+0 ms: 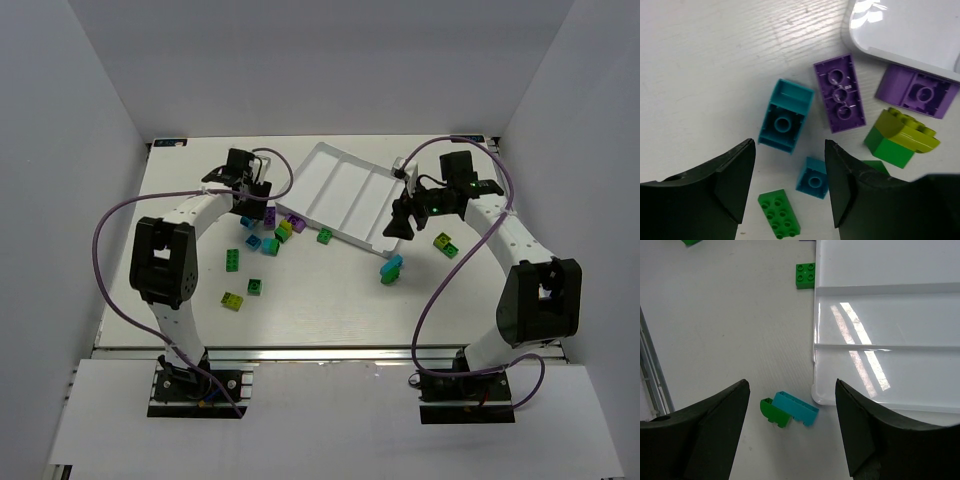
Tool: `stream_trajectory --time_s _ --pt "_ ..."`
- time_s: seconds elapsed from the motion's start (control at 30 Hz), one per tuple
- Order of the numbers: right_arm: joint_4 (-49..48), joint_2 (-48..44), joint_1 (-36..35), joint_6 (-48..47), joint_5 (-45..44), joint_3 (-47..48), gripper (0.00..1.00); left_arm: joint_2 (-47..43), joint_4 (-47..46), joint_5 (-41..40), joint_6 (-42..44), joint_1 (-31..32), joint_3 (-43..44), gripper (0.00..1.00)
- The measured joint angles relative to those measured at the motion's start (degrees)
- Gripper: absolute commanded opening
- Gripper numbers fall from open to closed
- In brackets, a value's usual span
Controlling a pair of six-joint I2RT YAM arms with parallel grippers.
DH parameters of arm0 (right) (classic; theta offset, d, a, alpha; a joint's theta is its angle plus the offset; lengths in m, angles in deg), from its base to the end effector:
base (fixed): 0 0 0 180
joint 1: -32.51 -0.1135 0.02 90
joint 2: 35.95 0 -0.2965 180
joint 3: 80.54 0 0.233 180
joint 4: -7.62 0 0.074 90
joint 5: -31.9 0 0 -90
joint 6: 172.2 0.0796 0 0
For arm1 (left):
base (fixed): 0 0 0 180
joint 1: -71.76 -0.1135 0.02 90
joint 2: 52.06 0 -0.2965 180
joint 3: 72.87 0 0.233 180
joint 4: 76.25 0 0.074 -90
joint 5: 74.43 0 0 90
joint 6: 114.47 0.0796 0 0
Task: Sort the legos into containers by color
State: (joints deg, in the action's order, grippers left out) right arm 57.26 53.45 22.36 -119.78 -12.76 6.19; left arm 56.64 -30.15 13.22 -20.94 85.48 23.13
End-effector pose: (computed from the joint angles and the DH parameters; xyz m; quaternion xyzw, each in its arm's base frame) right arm 0.3140 0.1137 0.2963 -0.4672 0.7482 0.2837 0.3760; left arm 0.4106 -0.0969 0.2118 0.1390 0.9529 -0.0042 0.2696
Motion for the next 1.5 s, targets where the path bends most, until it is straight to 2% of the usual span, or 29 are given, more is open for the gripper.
stream_trajectory --time_s 0.33,0.53,0.6,0.67,0.7,0.8,0.87,0.93,1.03,1.13,1.17,1.23,1.27,1.37,1.5 --pt "-0.3 0.0 0.0 -0.3 0.0 0.0 0.75 1.0 -2.7 -3.5 2.5 -0.2 0.3 0.63" --pt "-0.2 0.0 0.0 -0.4 0.0 0.0 0.75 5.7 -2.9 -2.8 2.9 -0.2 0.7 0.61" --pt "-0.2 0.0 0.0 -0.4 0.0 0.0 0.75 6.7 -2.9 -2.8 3.0 -0.2 0.7 0.56" --pt "-0.2 0.0 0.0 -0.5 0.0 0.0 0.75 7.3 -2.9 -2.8 2.9 -0.3 0.7 0.47" --pt "-0.2 0.0 0.0 -0.5 0.0 0.0 0.75 7.3 -2.8 -2.7 2.9 -0.4 0.8 0.36" --pt "-0.2 0.0 0.0 -0.5 0.0 0.0 0.75 7.3 -2.5 -2.7 2.4 -0.5 1.8 0.17" --pt "-0.2 0.0 0.0 -0.5 0.0 0.0 0.75 7.2 -2.7 -2.7 1.5 -0.7 2.2 0.11" --pt "-0.2 0.0 0.0 -0.5 0.0 0.0 0.75 6.8 -2.9 -2.7 0.4 -0.8 2.1 0.00" --pt "-0.2 0.0 0.0 -0.5 0.0 0.0 0.72 4.7 -3.2 -2.3 -1.8 -0.9 1.2 0.00" --pt "-0.3 -0.1 0.0 -0.7 0.2 0.0 0.60 0.7 -3.8 -0.2 -5.2 -0.9 -0.5 0.00" --pt "-0.3 -0.1 0.0 -0.6 0.3 0.0 0.47 -1.0 -4.4 1.1 -6.4 -1.0 -1.1 0.00" --pt "-0.4 -0.2 0.0 -0.6 0.7 0.0 0.32 -4.5 -6.3 3.9 -9.4 -1.0 -2.9 0.00" --pt "-0.5 -0.2 0.0 -0.4 1.0 0.0 0.22 -6.2 -7.1 5.3 -11.0 -1.0 -3.7 0.00" --pt "-0.9 -0.2 0.0 0.2 1.9 0.0 0.14 -10.6 -11.5 9.1 -16.2 -0.4 -5.8 0.00" --pt "-1.7 -0.2 0.0 1.6 2.7 0.0 0.12 -11.8 -16.6 12.7 -21.7 1.3 -6.2 0.00"
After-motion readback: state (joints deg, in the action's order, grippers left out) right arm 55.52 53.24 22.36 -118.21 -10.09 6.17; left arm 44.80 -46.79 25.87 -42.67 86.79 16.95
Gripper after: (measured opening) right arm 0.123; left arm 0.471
